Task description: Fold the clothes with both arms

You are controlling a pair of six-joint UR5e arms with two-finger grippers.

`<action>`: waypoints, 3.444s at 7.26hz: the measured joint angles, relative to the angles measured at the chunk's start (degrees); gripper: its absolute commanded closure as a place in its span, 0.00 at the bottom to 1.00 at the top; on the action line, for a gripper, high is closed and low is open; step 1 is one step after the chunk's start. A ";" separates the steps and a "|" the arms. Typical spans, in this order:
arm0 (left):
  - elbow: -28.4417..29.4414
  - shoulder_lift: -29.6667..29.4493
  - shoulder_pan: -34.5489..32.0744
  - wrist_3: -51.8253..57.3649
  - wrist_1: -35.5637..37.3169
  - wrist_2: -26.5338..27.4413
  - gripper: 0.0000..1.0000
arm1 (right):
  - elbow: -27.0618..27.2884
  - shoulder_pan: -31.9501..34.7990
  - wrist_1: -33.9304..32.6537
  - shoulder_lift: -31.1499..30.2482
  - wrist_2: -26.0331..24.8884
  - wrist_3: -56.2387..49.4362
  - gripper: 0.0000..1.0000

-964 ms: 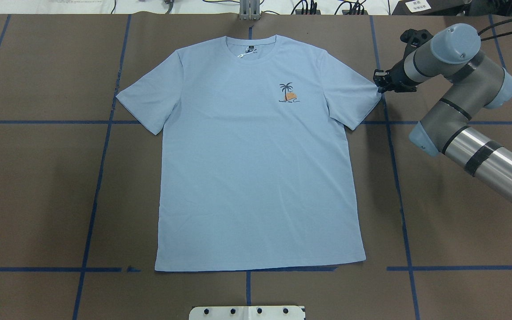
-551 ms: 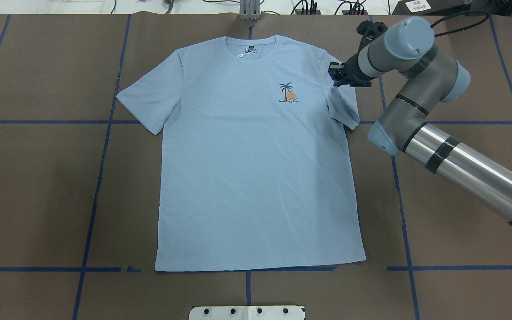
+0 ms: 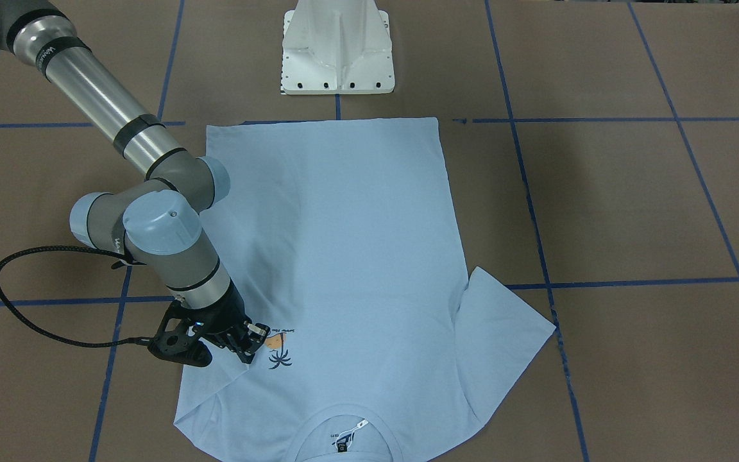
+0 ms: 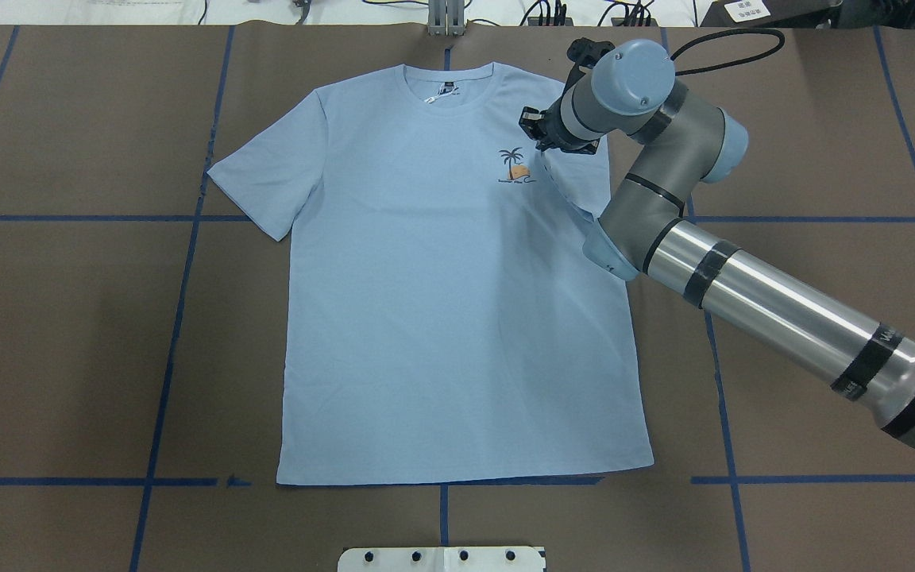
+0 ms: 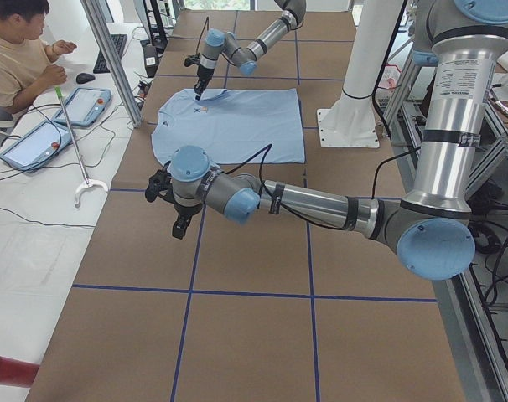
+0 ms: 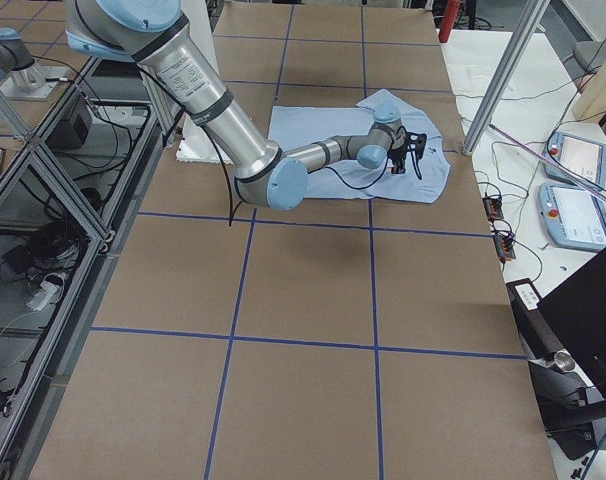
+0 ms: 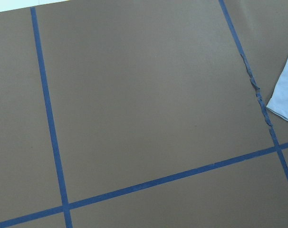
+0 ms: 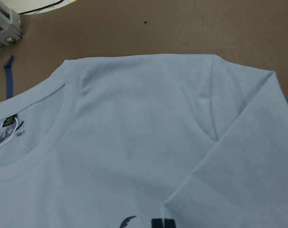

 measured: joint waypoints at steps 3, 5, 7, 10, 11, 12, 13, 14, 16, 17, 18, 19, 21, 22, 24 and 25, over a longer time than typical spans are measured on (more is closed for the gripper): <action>0.71 -1.10 2.12 -0.68 -5.73 -0.87 0.00 | 2.06 -0.27 -0.03 0.49 -2.74 0.24 0.00; 4.16 -6.06 7.21 -9.60 -12.18 -0.69 0.00 | 4.20 1.19 0.11 -0.25 -1.59 0.28 0.00; 14.92 -14.89 12.87 -18.11 -14.85 -0.43 0.00 | 9.50 5.22 0.50 -4.20 6.36 -0.30 0.00; 25.35 -21.36 21.76 -33.34 -23.47 5.59 0.14 | 15.91 12.11 0.85 -12.47 17.64 -6.55 0.00; 28.06 -22.87 23.82 -37.33 -26.12 8.29 0.20 | 18.07 13.46 0.89 -15.71 19.05 -8.79 0.00; 30.47 -24.44 25.08 -39.17 -27.35 9.81 0.23 | 20.56 14.16 0.91 -18.79 19.65 -9.79 0.00; 32.11 -25.52 26.20 -39.89 -27.84 10.92 0.24 | 22.57 14.61 0.90 -21.34 19.78 -10.31 0.00; 33.29 -26.35 26.96 -40.12 -28.02 11.99 0.24 | 23.43 14.83 0.87 -22.71 19.64 -10.64 0.00; 34.66 -27.53 27.98 -40.22 -28.14 13.63 0.25 | 23.75 14.93 0.84 -23.91 19.49 -10.82 0.00; 34.99 -27.77 28.32 -40.23 -28.28 13.90 0.26 | 23.77 14.95 0.84 -24.12 19.47 -10.84 0.00; 35.48 -27.91 28.57 -40.24 -28.60 14.00 0.29 | 23.78 14.95 0.84 -24.22 19.39 -10.84 0.00; 36.02 -27.97 28.73 -40.24 -29.03 14.03 0.32 | 23.79 14.95 0.84 -24.33 19.27 -10.85 0.00; 36.58 -28.01 28.81 -40.24 -29.70 14.05 0.97 | 23.99 14.95 0.84 -24.69 18.73 -10.85 0.00; 36.66 -28.01 28.82 -40.26 -29.75 14.08 1.00 | 23.99 14.94 0.84 -24.74 18.47 -10.85 0.00; 36.65 -28.66 28.94 -40.31 -29.83 14.01 1.00 | 23.88 14.82 0.83 -24.77 17.24 -10.85 0.00; 36.52 -28.98 28.90 -40.47 -29.83 13.99 1.00 | 23.78 14.67 0.84 -24.77 16.44 -10.85 0.00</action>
